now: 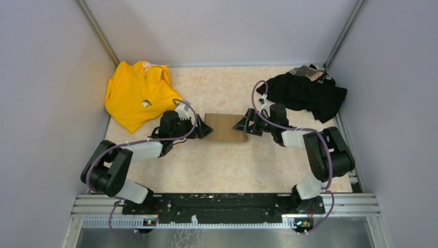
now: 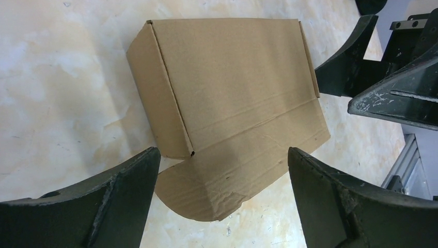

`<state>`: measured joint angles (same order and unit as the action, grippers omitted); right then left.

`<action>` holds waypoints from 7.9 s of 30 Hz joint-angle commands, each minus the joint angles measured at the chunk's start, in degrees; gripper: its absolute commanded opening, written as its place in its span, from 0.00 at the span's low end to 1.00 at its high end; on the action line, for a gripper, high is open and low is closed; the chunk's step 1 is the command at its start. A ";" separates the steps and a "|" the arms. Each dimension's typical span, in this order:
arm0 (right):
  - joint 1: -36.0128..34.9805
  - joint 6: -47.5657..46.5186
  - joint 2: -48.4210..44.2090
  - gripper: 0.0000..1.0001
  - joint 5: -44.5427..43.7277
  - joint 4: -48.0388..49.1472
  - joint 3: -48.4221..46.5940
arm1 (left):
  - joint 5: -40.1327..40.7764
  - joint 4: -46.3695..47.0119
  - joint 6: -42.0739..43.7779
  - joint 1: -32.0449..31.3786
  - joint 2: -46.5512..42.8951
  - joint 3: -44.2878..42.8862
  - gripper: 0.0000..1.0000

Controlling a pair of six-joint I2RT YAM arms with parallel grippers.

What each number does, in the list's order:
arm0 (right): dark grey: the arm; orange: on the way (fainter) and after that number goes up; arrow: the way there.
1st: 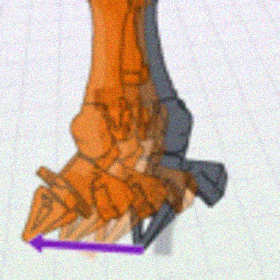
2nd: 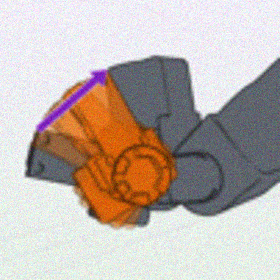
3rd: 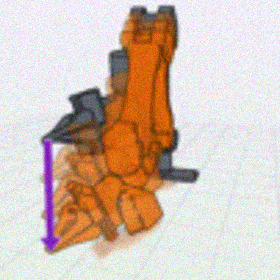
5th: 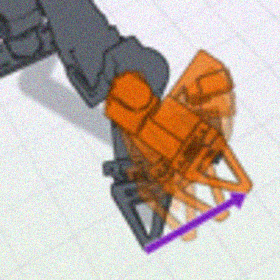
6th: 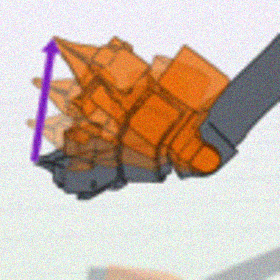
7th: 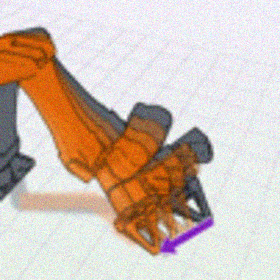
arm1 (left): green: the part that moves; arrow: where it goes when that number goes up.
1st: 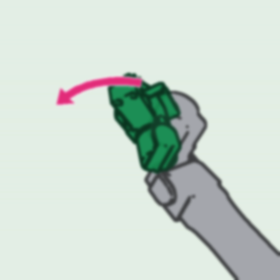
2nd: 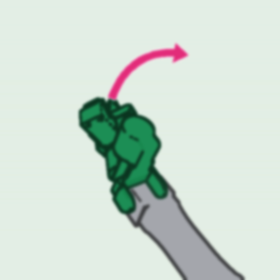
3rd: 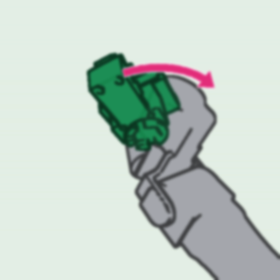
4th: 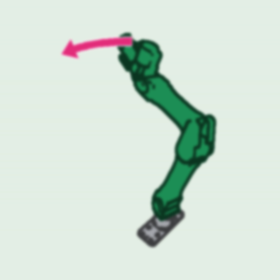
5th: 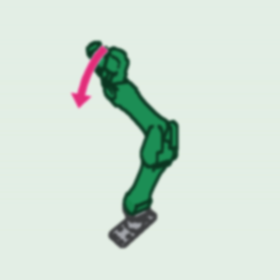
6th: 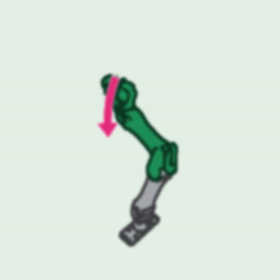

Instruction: Fold the paper box

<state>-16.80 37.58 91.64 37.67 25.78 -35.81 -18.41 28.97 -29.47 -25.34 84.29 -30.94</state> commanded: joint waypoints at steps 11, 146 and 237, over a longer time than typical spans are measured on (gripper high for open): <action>0.01 0.64 2.39 0.99 3.18 6.28 -3.74 | -5.45 5.71 -2.14 0.27 3.71 -1.81 0.99; -10.67 -37.32 -16.15 0.30 -23.70 -41.16 -20.53 | 14.92 -50.61 15.29 -8.98 -12.90 -23.06 0.48; -18.18 -23.47 -11.84 0.00 -38.92 -45.13 -22.53 | 19.60 -55.76 18.04 -13.42 -9.34 -26.43 0.23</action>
<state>-34.02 13.34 79.40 -0.32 -19.99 -57.54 1.69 -26.22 -12.78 -38.28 76.14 -56.45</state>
